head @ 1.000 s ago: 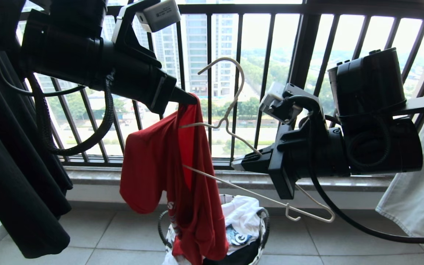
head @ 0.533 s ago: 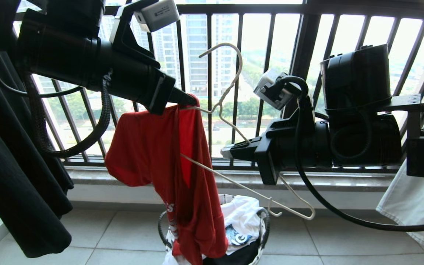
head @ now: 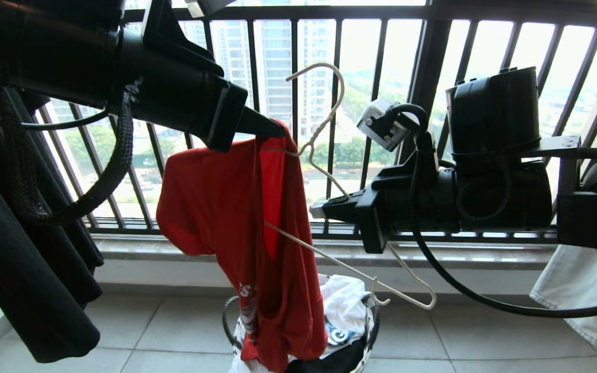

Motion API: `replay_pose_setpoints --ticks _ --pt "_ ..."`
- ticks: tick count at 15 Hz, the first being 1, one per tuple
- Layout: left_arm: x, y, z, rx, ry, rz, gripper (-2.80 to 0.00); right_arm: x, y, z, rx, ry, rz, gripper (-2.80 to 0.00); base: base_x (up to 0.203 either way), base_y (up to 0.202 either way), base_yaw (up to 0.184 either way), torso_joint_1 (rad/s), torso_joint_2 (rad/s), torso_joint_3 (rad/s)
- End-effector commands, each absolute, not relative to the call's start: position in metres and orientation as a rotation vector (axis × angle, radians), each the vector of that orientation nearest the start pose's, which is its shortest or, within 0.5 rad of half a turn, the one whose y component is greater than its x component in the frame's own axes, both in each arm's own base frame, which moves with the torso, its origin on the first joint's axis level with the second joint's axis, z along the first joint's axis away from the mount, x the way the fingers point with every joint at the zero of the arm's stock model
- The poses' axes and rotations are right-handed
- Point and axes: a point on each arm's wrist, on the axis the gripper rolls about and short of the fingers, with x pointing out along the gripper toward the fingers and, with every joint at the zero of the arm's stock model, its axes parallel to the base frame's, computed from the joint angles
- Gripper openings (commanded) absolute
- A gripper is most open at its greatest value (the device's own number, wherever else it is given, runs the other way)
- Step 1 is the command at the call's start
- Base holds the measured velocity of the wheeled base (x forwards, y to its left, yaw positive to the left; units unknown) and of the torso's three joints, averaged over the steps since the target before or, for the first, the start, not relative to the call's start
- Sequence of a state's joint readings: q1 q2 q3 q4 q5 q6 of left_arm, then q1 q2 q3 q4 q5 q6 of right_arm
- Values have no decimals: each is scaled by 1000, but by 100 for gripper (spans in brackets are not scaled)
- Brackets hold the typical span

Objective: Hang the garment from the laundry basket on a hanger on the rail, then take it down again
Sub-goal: Hang the clothes on the clothes rack

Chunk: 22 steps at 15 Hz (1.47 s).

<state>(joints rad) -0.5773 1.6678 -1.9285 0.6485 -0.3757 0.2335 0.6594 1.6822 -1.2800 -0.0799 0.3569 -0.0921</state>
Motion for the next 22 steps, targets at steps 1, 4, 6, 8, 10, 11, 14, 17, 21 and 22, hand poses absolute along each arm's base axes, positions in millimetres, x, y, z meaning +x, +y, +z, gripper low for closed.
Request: replay_pose_setpoints --ticks 1,4,6,8,10,11,14,17,21,22 --pt "213 -157 384 249 268 -1010 -280 253 203 266 -117 274 1015 -280 0 0 0 0 0 0" --pt "207 -166 383 255 269 -1047 -280 259 204 268 -83 237 1001 -280 0 0 0 0 0 0" --pt "208 -172 381 260 274 -1062 -280 263 205 264 -83 249 998 -280 0 0 0 0 0 0" --pt "209 -178 379 263 279 -1076 -280 267 206 260 -79 258 992 -280 0 0 0 0 0 0" --pt "211 -180 385 254 216 -1072 -280 268 204 262 -56 256 984 -280 0 0 0 0 0 0" --pt "211 -180 386 251 204 -1071 -280 268 204 262 -44 260 985 -280 0 0 0 0 0 0" --pt "213 -182 383 250 219 -1076 -280 266 203 263 -36 263 1001 -280 0 0 0 0 0 0" --pt "213 -182 383 250 220 -1076 -280 262 200 269 -33 246 1006 -280 0 0 0 0 0 0" --pt "214 -182 383 248 216 -1074 -280 259 198 271 -32 243 1013 -280 0 0 0 0 0 0" --pt "213 -182 384 248 215 -1074 -280 259 198 272 -32 242 1013 -280 0 0 0 0 0 0"
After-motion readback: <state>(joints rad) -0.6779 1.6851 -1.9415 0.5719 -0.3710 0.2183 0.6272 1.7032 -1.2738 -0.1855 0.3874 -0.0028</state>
